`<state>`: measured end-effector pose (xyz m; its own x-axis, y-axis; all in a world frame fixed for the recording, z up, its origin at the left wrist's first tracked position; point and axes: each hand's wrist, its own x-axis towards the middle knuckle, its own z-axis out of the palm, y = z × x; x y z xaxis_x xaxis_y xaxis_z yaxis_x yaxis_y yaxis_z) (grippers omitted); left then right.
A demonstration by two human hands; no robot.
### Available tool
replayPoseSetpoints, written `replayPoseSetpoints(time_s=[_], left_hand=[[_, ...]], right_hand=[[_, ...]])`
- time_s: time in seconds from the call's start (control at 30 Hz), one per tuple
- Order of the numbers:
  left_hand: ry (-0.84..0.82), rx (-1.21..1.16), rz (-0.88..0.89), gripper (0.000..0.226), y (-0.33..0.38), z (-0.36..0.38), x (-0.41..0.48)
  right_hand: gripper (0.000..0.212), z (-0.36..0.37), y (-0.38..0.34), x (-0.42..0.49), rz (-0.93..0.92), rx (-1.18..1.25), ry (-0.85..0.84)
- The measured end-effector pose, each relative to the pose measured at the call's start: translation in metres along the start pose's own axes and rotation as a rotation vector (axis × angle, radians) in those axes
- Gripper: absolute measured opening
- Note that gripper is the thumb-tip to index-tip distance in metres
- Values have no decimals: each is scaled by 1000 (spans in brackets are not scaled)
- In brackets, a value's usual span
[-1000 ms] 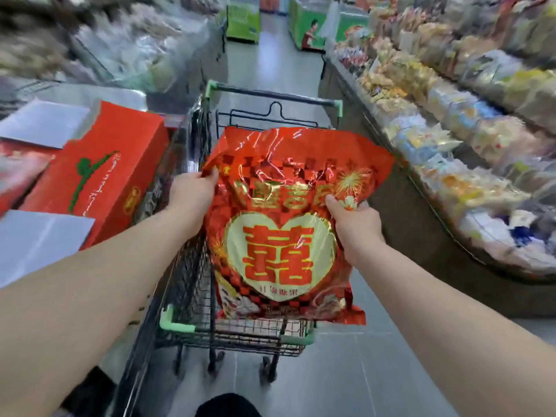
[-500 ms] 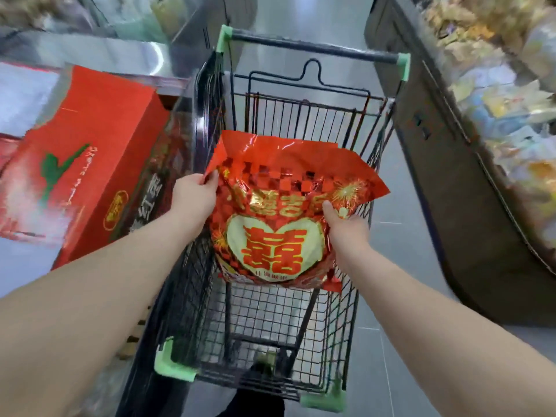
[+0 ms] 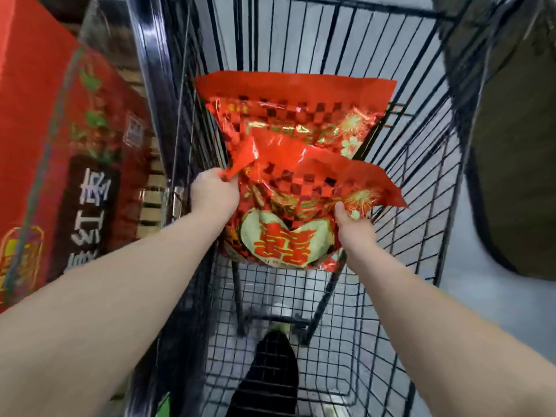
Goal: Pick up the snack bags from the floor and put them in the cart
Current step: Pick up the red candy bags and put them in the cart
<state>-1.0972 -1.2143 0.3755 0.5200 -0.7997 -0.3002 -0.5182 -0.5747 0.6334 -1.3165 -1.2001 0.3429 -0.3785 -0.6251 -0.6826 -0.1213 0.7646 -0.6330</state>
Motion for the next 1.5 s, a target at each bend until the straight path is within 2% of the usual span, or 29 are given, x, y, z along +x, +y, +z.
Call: replayPoseSetpoints(time_s=[0.17,0.3,0.43,0.53,0.67,0.7,0.83,1.0,1.1,1.3,1.4,1.5], left_hand=[[-10,-5,29,38,3,22,18],[27,-23,-26,41,-10,30,27],[66,-94,-69,42,-12,28,20],[63,-134,-70,45,-9,12,5],[15,-130,-77,43,-6,-14,-36],[17,-129,-67,41,-5,-21,-54],[24,-221,-38,40,-4,-50,-130],[13,-422,67,21,-17,-86,-235],[59,-446,86,14,-45,-113,-298],[176,-479,46,9,-104,-180,-399],[272,-508,5,11,-137,-218,-436],[338,-541,-40,10,-173,-249,-461]], right_hand=[[70,6,13,16,134,-46,-54],[78,8,18,23,124,-150,-65],[89,7,14,21,127,-136,-86],[75,-4,9,4,141,-160,-102],[19,-38,11,-35,-28,-224,-183],[16,-50,11,-52,-67,-248,-213],[8,-92,14,-115,-282,-364,-295],[22,-126,36,-193,-549,-448,-343],[24,-133,59,-243,-691,-488,-415],[10,-117,92,-341,-869,-555,-599],[18,-94,102,-389,-943,-622,-711],[17,-67,112,-429,-1026,-635,-779]])
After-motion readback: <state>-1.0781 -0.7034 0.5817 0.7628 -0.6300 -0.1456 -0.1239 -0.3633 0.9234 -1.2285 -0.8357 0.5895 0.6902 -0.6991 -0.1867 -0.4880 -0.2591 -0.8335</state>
